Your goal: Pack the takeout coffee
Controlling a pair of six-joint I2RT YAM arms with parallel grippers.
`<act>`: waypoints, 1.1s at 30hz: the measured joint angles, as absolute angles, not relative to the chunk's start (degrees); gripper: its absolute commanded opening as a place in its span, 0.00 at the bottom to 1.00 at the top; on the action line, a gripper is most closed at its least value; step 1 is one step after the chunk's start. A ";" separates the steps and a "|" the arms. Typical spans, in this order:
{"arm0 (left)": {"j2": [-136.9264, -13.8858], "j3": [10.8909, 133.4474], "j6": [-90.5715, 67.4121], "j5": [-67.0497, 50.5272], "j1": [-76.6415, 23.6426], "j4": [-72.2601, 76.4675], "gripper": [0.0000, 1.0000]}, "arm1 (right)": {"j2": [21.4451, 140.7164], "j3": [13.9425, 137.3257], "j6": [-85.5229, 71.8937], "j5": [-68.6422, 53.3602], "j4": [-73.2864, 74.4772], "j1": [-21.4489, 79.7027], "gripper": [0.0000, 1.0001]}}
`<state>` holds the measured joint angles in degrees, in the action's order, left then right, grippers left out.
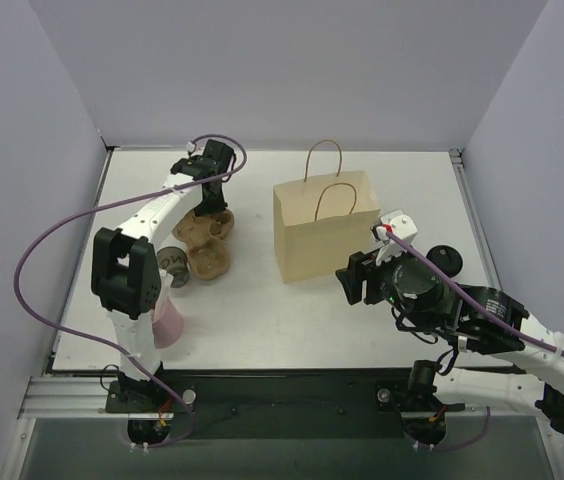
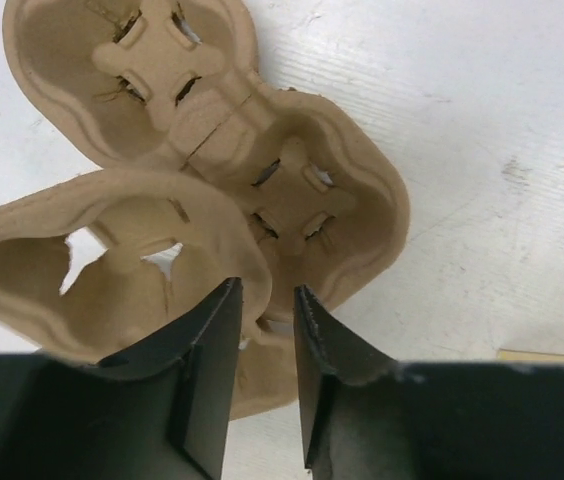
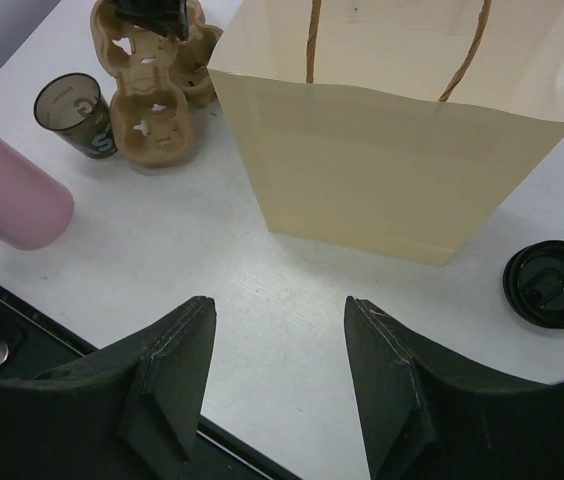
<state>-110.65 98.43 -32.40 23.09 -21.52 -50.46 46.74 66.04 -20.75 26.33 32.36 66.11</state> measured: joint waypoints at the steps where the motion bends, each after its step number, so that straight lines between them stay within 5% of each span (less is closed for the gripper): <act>1: -111.11 98.52 -32.56 23.81 -21.69 -50.76 0.43 | 46.70 66.04 -20.75 26.33 32.36 66.11 0.54; 8: -111.35 98.61 -37.19 30.74 -24.53 -53.32 0.60 | 46.61 66.04 -20.80 26.33 32.36 66.11 0.54; 33: -98.98 73.65 -49.74 36.05 -23.24 -41.06 0.61 | 44.77 65.67 -20.99 26.35 32.42 66.48 0.54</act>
